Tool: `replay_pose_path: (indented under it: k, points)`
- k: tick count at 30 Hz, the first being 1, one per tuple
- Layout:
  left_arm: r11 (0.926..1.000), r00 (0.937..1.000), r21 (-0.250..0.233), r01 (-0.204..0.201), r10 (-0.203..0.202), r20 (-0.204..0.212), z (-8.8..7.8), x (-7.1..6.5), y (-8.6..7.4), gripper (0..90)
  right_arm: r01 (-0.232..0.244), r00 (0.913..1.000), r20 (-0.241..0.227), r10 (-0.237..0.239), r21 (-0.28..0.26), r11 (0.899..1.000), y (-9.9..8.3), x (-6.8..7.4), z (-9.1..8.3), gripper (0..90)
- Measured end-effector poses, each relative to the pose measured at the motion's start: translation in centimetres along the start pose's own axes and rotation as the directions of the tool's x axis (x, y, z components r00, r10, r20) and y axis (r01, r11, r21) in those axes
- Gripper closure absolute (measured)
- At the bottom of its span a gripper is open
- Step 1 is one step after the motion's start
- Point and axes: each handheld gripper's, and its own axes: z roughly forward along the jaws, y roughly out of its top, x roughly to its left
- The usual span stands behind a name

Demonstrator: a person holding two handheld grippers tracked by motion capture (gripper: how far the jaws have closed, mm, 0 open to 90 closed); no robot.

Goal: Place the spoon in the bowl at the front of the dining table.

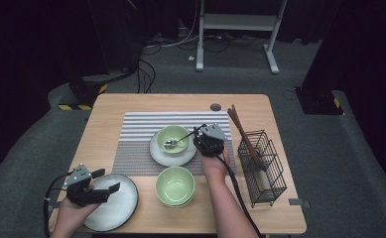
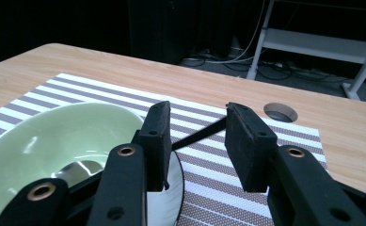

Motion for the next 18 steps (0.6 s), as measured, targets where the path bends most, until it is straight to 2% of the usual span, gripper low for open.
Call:
replay_pose_path:
  k: [7,18]
  points:
    - [1.0000,1.0000,-0.001,0.002,-0.002,0.000,0.0,0.1,0.0,14.7,0.001,1.0000,0.003,-0.001,0.014,1.000,-0.1,-0.1,0.0,60.4]
    - [1.0000,1.0000,0.002,-0.002,0.002,0.000,0.1,0.0,0.0,14.6,0.011,0.9994,-0.033,-0.012,-0.025,1.000,-0.2,1.0,-2.0,58.7]
